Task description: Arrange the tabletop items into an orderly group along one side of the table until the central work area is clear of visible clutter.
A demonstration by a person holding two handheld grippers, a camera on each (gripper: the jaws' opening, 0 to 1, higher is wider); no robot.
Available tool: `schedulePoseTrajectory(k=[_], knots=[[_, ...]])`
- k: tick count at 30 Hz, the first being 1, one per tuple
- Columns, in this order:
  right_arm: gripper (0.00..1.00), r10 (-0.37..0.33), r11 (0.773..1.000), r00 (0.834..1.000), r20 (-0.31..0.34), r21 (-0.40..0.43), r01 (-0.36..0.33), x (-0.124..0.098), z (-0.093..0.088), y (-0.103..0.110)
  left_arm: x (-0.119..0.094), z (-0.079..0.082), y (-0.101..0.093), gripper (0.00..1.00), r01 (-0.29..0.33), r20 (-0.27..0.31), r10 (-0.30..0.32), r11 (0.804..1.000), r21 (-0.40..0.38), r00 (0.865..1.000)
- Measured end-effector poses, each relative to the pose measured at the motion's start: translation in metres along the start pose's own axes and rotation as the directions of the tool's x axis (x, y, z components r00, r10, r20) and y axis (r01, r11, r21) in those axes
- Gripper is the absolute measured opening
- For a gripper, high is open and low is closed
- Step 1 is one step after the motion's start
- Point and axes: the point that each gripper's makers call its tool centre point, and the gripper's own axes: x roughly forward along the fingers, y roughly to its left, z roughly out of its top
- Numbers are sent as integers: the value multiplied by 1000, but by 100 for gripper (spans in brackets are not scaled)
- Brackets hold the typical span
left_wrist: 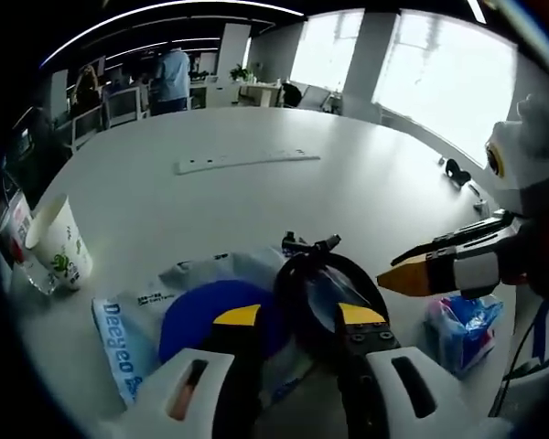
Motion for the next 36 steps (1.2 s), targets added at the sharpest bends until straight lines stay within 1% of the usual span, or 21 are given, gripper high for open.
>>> schedulePoseTrajectory(k=[2, 3, 6, 9, 12, 13, 14, 17, 20, 23, 25, 29, 31, 36], knots=[[24, -3, 1000, 1000, -22, -17, 2, 4, -3, -1, 1, 0, -1, 28, 0, 0, 0, 1000, 0, 1000], [26, -14, 1000, 1000, -27, -25, 13, 7, -4, -3, 2, 0, 0, 28, -10, -1, 10, 1000, -4, 1000], [26, -14, 1000, 999, -32, -19, 13, 10, -4, -4, 5, 0, -3, 28, -5, -5, 5, 1000, -28, 1000], [26, -26, 998, 999, -44, -50, 24, 13, -5, -5, 8, 0, -7, 28, -11, -14, 11, 1000, -10, 1000], [26, -35, 998, 999, -37, -53, 33, 15, -3, -7, 11, 2, -9, 29, -15, -12, 14, 1000, -27, 1000], [26, -34, 998, 999, -39, -49, 32, 15, -4, -7, 11, 2, -9, 29, -21, -15, 21, 1000, -22, 1000], [26, -23, 999, 999, -44, -36, 21, 17, -4, -5, 11, 1, -9, 29, -26, -19, 25, 1000, -17, 1000], [25, -29, 999, 998, -48, -47, 27, 19, -5, -6, 12, 1, -7, 28, -27, -21, 26, 999, -26, 999], [25, -25, 999, 998, -49, -38, 23, 21, -5, -6, 13, 1, -5, 27, -29, -25, 28, 999, -26, 999], [25, -30, 998, 998, -60, -48, 27, 24, -6, -6, 14, -1, -5, 27, -30, -32, 29, 999, -22, 999], [25, -30, 998, 997, -64, -52, 27, 26, -7, -6, 17, -4, -5, 27, -38, -49, 38, 999, -2, 998], [23, -41, 996, 997, -71, -83, 35, 28, -6, -7, 17, -4, -4, 26, -46, -48, 47, 999, 21, 998], [22, -60, 987, 995, -76, -154, 48, 28, -6, -9, 17, -4, -3, 24, -54, -50, 56, 998, 33, 997], [21, -67, 981, 995, -69, -186, 53, 28, -7, -5, 18, -5, 2, 18, -87, -49, 90, 994, 68, 995]])
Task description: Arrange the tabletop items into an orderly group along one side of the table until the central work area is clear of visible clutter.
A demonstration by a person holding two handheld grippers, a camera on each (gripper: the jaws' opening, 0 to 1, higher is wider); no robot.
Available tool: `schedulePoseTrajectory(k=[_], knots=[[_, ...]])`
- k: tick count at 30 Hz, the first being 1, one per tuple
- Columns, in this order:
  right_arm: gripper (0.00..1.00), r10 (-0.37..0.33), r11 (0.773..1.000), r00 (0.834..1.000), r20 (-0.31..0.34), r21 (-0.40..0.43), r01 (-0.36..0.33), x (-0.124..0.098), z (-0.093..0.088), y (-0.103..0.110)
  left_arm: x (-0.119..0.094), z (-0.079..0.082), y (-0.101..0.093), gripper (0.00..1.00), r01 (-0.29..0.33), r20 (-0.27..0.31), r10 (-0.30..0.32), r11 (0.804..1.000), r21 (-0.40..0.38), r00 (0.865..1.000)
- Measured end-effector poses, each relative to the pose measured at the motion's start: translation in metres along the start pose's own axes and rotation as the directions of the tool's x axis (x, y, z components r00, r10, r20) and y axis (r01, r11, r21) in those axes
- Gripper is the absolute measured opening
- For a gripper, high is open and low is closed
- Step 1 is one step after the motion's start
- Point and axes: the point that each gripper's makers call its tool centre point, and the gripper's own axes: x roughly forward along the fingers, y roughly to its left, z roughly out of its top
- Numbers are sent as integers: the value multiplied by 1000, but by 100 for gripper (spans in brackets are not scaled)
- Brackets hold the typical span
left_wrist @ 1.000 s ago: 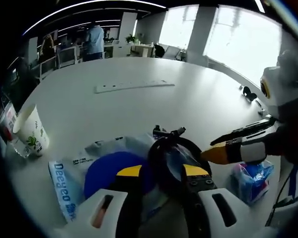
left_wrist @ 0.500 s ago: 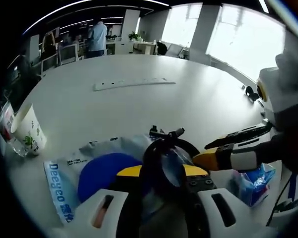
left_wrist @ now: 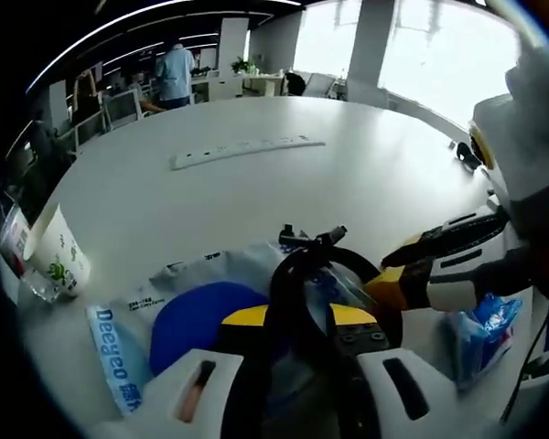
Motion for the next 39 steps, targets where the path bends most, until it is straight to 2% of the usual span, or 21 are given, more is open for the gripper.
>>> schedulePoseTrajectory(k=[2, 5, 8, 16, 18, 21, 25, 33, 39], knots=[[20, 0, 1000, 1000, 2, -13, 0, 0, 0, 1, -1, 0, -1, 18, 1, 2, -1, 1000, -6, 1000], [18, -16, 994, 1000, 2, -110, 16, 2, 0, 3, 0, 0, -1, 18, -4, 4, 4, 1000, 11, 1000], [12, -20, 989, 1000, 1, -145, 20, 3, 1, 6, 0, 0, -4, 18, -2, 5, 2, 1000, 15, 1000], [9, -21, 992, 1000, 6, -127, 21, 2, 1, 3, 1, 1, -3, 16, -8, -3, 8, 1000, 16, 1000], [8, -17, 991, 1000, 9, -134, 18, 2, 2, 3, 0, 2, -2, 15, -19, -8, 19, 1000, -16, 1000], [6, -26, 988, 999, 19, -149, 28, 2, 3, 3, -1, 4, -3, 14, -17, -7, 17, 1000, 9, 1000], [4, -24, 990, 999, 35, -135, 29, 0, 6, 3, -3, 4, -2, 13, -13, -8, 13, 1000, 4, 1000], [3, -17, 995, 999, 38, -97, 21, -9, 2, 3, -9, 1, -7, 13, -2, -16, 2, 1000, 11, 1000], [2, -12, 996, 998, 54, -83, 16, -19, 3, 5, -18, 5, -10, 13, 2, -1, -2, 1000, 16, 1000]])
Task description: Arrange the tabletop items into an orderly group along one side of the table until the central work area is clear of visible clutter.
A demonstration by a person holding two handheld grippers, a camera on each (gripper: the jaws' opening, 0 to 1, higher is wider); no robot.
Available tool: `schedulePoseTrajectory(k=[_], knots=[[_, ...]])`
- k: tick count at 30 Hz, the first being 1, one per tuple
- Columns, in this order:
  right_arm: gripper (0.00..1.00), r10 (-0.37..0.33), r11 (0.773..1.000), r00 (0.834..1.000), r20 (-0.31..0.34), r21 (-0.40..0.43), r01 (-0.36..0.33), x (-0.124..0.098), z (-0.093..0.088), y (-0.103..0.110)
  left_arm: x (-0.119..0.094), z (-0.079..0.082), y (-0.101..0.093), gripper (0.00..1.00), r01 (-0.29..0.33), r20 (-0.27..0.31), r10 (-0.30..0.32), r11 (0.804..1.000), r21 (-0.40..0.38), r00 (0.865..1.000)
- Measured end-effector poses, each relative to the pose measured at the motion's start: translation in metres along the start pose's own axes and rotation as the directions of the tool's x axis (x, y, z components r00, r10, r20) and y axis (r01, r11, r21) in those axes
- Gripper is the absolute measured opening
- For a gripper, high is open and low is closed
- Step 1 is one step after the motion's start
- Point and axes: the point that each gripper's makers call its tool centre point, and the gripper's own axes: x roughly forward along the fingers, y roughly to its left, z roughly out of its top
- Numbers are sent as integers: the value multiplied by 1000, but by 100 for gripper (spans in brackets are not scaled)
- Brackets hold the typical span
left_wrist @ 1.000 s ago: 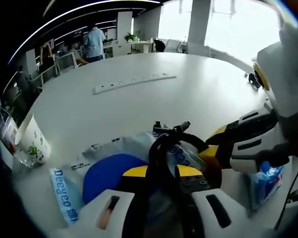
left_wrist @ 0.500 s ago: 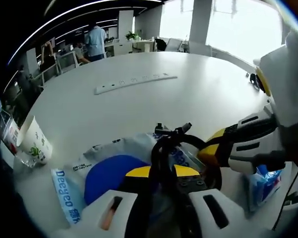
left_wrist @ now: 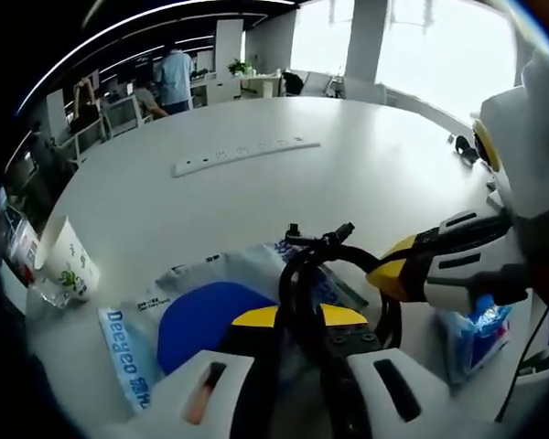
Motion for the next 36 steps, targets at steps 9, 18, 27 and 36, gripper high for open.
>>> schedulePoseTrajectory(k=[9, 18, 27, 36], knots=[[2, 8, 1000, 1000, 25, 12, -8, -10, 2, 3, -11, 4, -3, 13, 13, 16, -14, 1000, 20, 1000], [2, 16, 1000, 999, 34, 8, -16, -18, 1, 12, -20, 1, -2, 13, 7, 22, -8, 1000, 16, 1000], [2, 24, 1000, 999, 35, 2, -24, -27, -5, 18, -31, -4, -5, 13, -1, 22, 1, 1000, 16, 1000], [2, 45, 999, 998, 38, 22, -46, -37, -15, 26, -42, -15, -10, 13, -7, 13, 7, 1000, 19, 1000]])
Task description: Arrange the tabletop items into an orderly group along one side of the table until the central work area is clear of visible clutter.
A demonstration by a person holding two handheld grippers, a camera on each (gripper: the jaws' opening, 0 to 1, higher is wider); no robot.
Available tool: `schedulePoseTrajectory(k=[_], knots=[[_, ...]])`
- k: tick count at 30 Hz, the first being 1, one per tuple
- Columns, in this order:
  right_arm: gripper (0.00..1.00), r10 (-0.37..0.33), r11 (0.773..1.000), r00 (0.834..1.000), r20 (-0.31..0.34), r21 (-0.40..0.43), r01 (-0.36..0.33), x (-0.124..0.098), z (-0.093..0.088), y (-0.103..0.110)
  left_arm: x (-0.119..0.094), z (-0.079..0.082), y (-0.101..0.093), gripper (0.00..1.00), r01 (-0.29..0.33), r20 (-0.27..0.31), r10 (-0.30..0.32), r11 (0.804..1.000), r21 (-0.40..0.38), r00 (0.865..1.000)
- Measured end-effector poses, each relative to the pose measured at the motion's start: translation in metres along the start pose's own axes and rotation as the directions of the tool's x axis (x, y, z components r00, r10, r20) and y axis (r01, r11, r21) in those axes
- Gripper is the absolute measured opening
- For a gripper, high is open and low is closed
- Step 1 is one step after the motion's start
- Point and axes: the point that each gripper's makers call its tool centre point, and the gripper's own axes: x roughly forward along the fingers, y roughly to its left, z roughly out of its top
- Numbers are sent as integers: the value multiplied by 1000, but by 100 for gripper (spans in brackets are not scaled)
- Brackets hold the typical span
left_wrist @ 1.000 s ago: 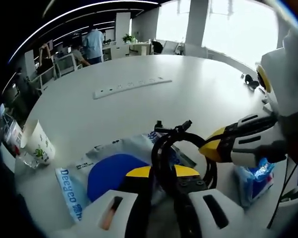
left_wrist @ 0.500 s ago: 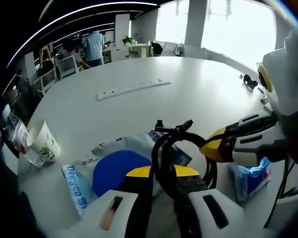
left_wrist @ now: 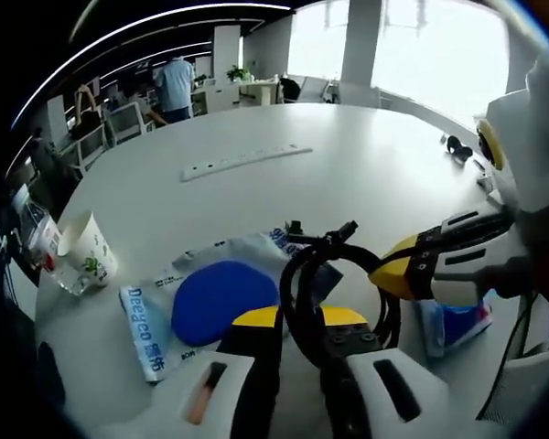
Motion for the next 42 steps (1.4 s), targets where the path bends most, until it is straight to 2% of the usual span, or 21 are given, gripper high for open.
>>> schedulePoseTrajectory(k=[14, 27, 42], knots=[[2, 24, 1000, 1000, -7, -17, -24, -8, -15, 16, -15, -16, -3, 13, -5, -8, 5, 1000, 0, 1000], [2, 48, 998, 998, -49, -34, -50, -13, -43, 33, -25, -46, -10, 13, -5, -55, 5, 1000, -6, 998], [3, 48, 995, 993, -106, -85, -57, -6, -62, 39, -23, -71, -13, 13, -9, -104, 8, 1000, -6, 995]])
